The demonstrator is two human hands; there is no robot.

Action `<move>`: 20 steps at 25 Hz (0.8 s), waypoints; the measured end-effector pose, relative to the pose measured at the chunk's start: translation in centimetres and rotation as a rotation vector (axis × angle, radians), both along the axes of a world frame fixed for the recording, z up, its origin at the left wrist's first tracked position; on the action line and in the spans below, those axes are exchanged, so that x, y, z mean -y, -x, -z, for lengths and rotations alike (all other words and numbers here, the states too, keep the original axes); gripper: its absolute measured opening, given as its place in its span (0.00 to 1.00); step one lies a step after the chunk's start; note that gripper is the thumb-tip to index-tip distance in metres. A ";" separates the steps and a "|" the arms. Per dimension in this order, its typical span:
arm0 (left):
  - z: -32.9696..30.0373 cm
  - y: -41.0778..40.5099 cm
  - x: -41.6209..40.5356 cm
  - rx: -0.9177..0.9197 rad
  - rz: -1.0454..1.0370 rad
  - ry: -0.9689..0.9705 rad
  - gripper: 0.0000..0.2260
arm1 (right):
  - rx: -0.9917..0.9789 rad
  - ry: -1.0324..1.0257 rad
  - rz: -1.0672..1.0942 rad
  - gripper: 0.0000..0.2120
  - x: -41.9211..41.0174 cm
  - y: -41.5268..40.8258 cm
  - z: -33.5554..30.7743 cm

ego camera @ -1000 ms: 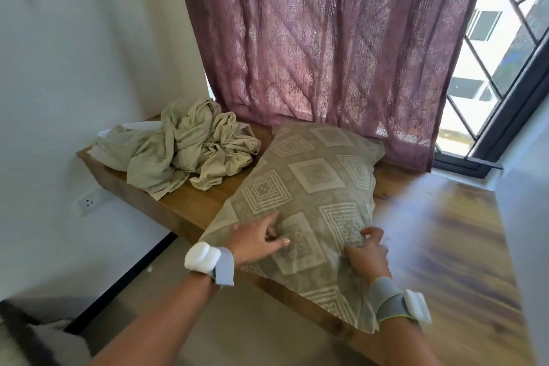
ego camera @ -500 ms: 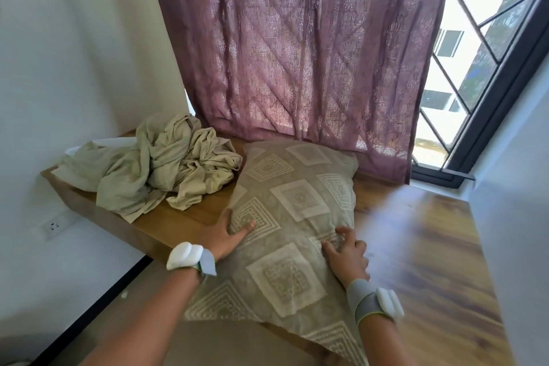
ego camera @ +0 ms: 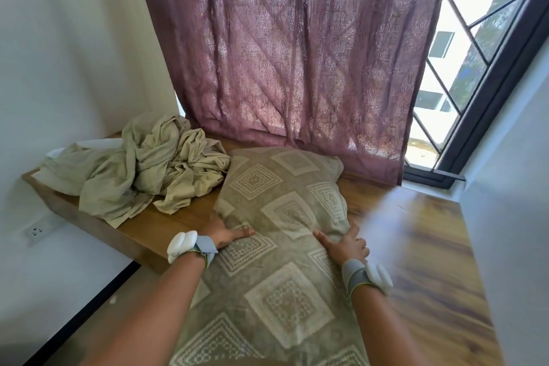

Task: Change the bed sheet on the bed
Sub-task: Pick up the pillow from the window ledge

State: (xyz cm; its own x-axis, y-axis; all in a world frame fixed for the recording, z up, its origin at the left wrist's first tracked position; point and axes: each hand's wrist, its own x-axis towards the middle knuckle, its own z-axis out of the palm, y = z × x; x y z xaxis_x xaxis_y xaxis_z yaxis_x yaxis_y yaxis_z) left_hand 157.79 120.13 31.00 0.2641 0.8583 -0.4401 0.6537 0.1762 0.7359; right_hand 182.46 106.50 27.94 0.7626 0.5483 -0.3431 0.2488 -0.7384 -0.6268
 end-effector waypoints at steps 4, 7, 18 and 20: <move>0.9 0.1 0.6 0.101 -0.070 0.006 0.50 | -0.274 -0.159 -0.022 0.52 0.2 -1.1 0.0; -0.5 1.5 2.0 0.311 -0.178 0.160 0.36 | -0.379 -0.491 0.037 0.28 2.3 0.3 -0.3; -13.7 13.5 11.3 0.643 -0.577 -0.479 0.18 | -0.247 -1.069 -0.130 0.11 5.4 12.8 -13.1; -15.6 18.2 14.3 0.656 -0.624 -0.568 0.15 | -0.332 -1.124 -0.227 0.11 6.2 16.8 -15.1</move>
State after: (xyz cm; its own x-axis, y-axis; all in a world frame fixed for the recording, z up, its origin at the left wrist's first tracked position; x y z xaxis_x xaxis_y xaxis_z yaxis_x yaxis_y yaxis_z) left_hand 139.56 105.87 46.58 -0.2524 0.9581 0.1353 0.0127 -0.1366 0.9906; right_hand 165.65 100.29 43.03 0.5743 0.7784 0.2535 0.0066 0.3053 -0.9522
